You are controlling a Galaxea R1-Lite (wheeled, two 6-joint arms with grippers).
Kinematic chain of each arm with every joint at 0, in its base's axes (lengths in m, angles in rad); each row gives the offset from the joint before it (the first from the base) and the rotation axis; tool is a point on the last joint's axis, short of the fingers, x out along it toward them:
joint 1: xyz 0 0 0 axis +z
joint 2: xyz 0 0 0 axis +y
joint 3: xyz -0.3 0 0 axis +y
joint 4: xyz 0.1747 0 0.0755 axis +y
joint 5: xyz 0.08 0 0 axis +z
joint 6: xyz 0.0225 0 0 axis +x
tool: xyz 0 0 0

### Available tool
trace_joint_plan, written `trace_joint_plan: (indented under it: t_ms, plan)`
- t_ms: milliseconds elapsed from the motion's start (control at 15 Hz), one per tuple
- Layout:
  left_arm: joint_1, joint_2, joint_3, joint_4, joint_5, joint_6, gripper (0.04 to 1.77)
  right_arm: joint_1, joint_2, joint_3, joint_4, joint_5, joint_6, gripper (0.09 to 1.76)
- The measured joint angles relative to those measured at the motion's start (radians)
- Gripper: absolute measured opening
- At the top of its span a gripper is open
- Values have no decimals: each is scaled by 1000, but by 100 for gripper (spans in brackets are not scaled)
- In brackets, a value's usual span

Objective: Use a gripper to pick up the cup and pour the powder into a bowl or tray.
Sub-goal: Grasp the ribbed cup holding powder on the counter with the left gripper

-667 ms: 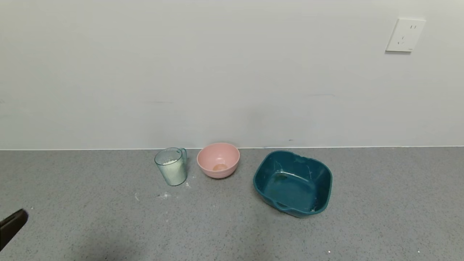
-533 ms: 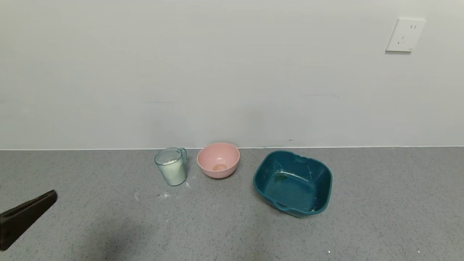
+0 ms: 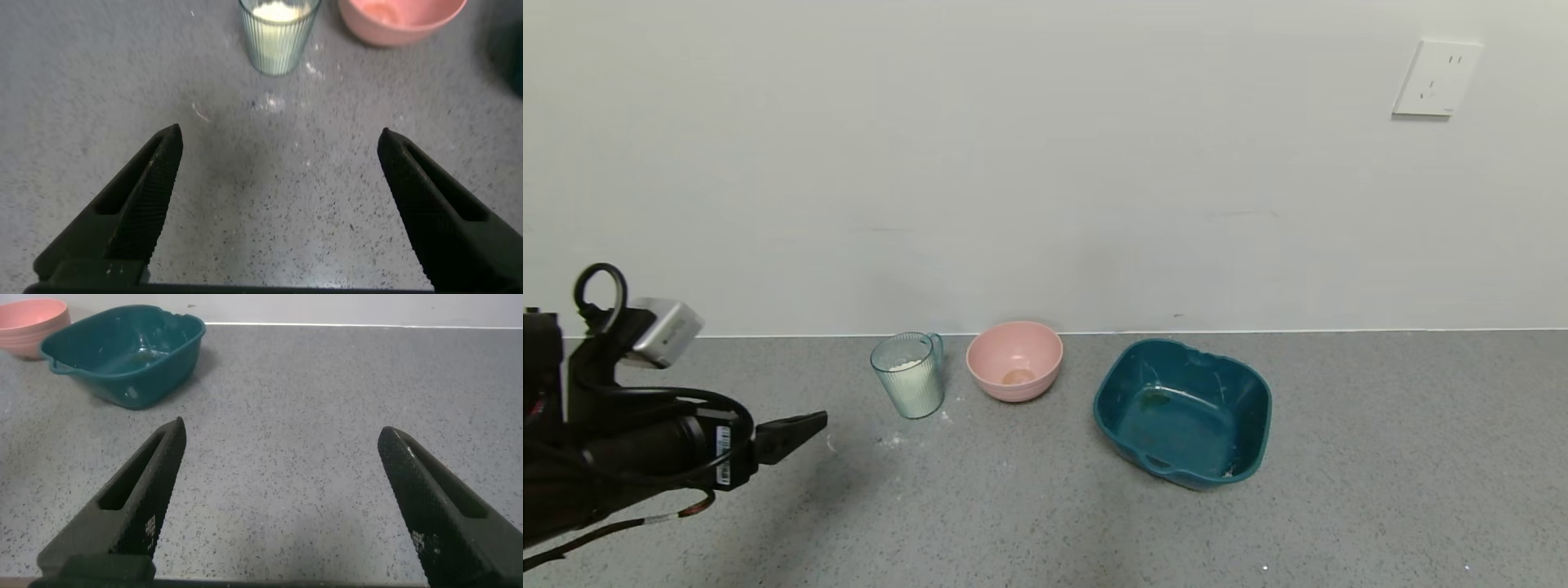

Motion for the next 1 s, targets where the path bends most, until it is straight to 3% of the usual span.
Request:
trace_joint_plan:
  t_ms: [533, 1000]
  plan:
    - [-29, 337, 78, -296, -8, 16, 172, 0, 0, 0, 0, 0, 0, 171]
    - [-49, 638, 136, -802, -6, 4, 172, 0, 0, 0, 0, 0, 0, 171]
